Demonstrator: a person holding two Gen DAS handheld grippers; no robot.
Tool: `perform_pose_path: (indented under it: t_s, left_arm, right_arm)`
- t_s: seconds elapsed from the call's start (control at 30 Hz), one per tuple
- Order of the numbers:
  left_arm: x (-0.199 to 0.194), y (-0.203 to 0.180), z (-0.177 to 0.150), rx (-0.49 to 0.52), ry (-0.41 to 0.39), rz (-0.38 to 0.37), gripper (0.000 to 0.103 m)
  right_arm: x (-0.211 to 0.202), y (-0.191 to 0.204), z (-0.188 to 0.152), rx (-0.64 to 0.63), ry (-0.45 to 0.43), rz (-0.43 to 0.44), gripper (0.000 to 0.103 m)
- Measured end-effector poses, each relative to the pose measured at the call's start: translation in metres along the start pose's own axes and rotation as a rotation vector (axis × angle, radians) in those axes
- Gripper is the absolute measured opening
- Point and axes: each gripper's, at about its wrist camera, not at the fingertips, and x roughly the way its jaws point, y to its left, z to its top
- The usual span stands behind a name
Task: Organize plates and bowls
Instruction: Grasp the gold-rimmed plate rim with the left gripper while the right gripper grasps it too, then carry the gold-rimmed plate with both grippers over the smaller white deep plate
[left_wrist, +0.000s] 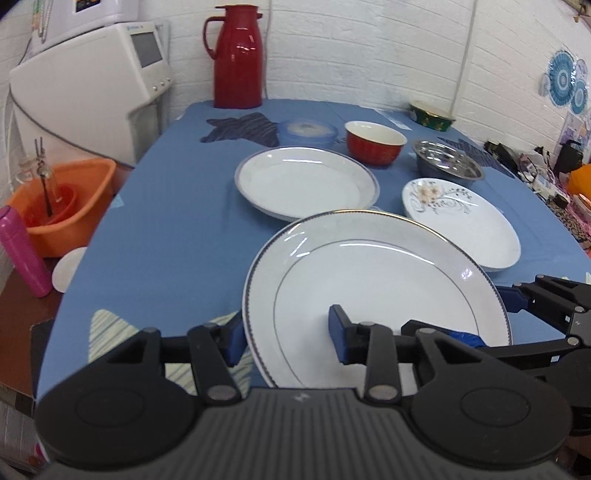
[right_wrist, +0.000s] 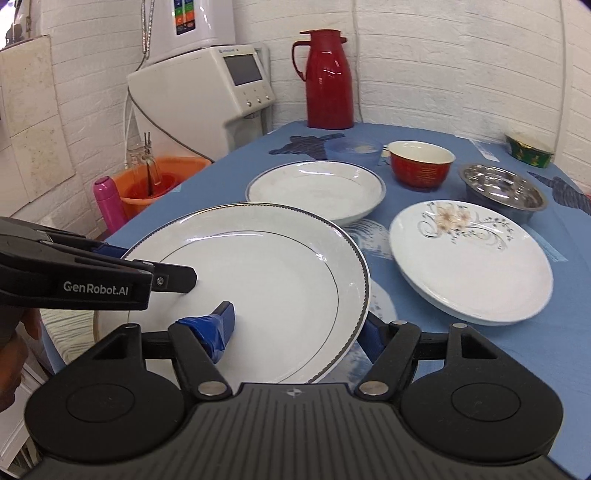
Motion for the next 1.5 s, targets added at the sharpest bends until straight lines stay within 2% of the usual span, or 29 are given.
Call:
perform_pose_path:
  t_s: [0.17,0.33,0.47,0.5,0.53,0.57,0.63,0.7,0.8,0.87,1.0,1.1,1.2,1.3,1.4,1.5]
  left_arm:
    - [0.014,0.029,-0.005,-0.034,0.003,0.073,0.035]
    - [0.035,0.045,-0.005,-0.073,0.024,0.055,0.035]
    - [0.041,0.045,-0.010,-0.082,0.022,0.049,0.035]
    - [0.041,0.044,-0.010,-0.085,0.020,0.044,0.038]
    - [0.042,0.044,-0.010,-0.086,0.028,0.031,0.056]
    - [0.042,0.042,-0.010,-0.085,0.034,0.021,0.059]
    - [0.038,0.038,-0.009,-0.064,0.017,0.035,0.059]
    - [0.030,0.036,-0.008,-0.046,-0.019,0.059,0.062]
    - [0.018,0.038,-0.004,-0.039,-0.052,0.079,0.066]
    - [0.014,0.040,-0.003,-0.047,-0.061,0.083,0.078]
    - [0.012,0.036,-0.001,-0.054,-0.061,0.086,0.078]
    - [0.013,0.030,0.001,-0.038,-0.049,0.079,0.078]
    - [0.013,0.027,0.010,-0.026,-0.054,0.062,0.078]
    - [0.014,0.026,0.022,-0.013,-0.077,0.075,0.078]
    - [0.017,0.029,0.036,-0.010,-0.097,0.082,0.078]
    - [0.025,0.036,0.051,-0.026,-0.099,0.078,0.078]
  right_arm:
    - [0.035,0.017,0.004,-0.003,0.032,0.048,0.056]
    - [0.053,0.023,0.007,-0.024,0.058,0.022,0.057]
    - [0.055,0.023,0.002,-0.037,0.067,0.021,0.061]
    - [0.055,0.023,0.002,-0.033,0.067,0.021,0.062]
    - [0.056,0.024,0.002,-0.036,0.068,0.022,0.062]
    - [0.057,0.024,0.003,-0.038,0.071,0.023,0.062]
    - [0.054,0.020,0.003,-0.033,0.086,0.036,0.061]
    - [0.045,0.013,0.001,-0.009,0.091,0.002,0.062]
    - [0.021,-0.005,-0.004,0.065,0.054,-0.020,0.062]
    - [0.006,-0.017,-0.008,0.109,0.036,-0.037,0.062]
    - [-0.009,-0.029,-0.018,0.152,0.029,-0.080,0.062]
    - [-0.011,-0.033,-0.021,0.192,0.024,-0.051,0.062]
    - [-0.009,-0.032,-0.009,0.177,0.011,-0.029,0.063]
    - [-0.005,-0.028,0.011,0.106,-0.005,-0.056,0.063]
    - [0.002,-0.032,0.032,0.070,-0.034,-0.034,0.063]
    - [0.014,-0.036,0.056,0.034,-0.062,-0.062,0.063]
